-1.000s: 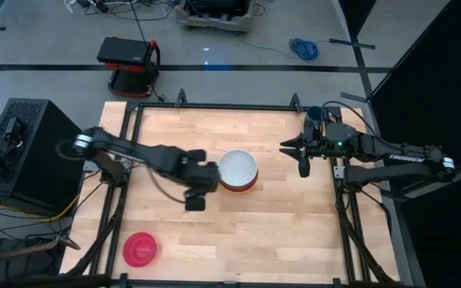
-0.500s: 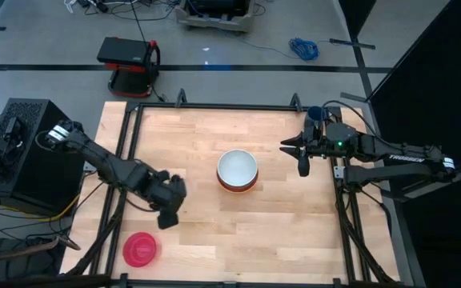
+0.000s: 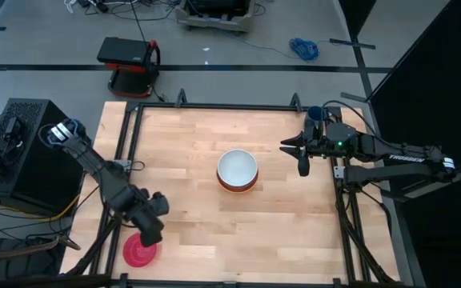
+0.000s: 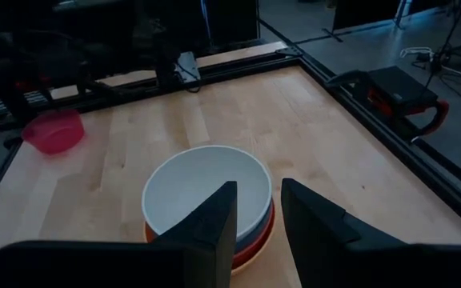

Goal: Nest bowls inside each other
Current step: Stack the pink bowl on top of the white bowl

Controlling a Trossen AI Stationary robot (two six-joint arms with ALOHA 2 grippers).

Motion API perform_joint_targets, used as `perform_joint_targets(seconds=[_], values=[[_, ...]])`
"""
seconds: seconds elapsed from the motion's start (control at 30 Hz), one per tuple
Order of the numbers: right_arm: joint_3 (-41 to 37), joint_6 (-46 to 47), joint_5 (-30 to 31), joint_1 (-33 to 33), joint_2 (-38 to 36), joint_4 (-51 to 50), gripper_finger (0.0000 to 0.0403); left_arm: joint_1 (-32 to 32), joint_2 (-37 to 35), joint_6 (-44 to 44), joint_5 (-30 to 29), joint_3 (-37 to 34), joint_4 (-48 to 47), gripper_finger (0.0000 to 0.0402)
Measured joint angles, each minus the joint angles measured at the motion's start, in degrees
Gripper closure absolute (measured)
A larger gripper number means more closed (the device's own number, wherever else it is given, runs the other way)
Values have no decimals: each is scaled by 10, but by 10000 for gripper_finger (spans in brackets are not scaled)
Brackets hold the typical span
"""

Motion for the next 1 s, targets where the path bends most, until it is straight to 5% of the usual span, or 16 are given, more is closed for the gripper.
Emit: perform_joint_targets(seconds=[0.2,1.0], values=[[0,0,0,0,0,0,316,-43,0,-62,-6,0,-7,161],[0,11,0,0,0,0,316,-87,30,-113,39,-139,101,154]])
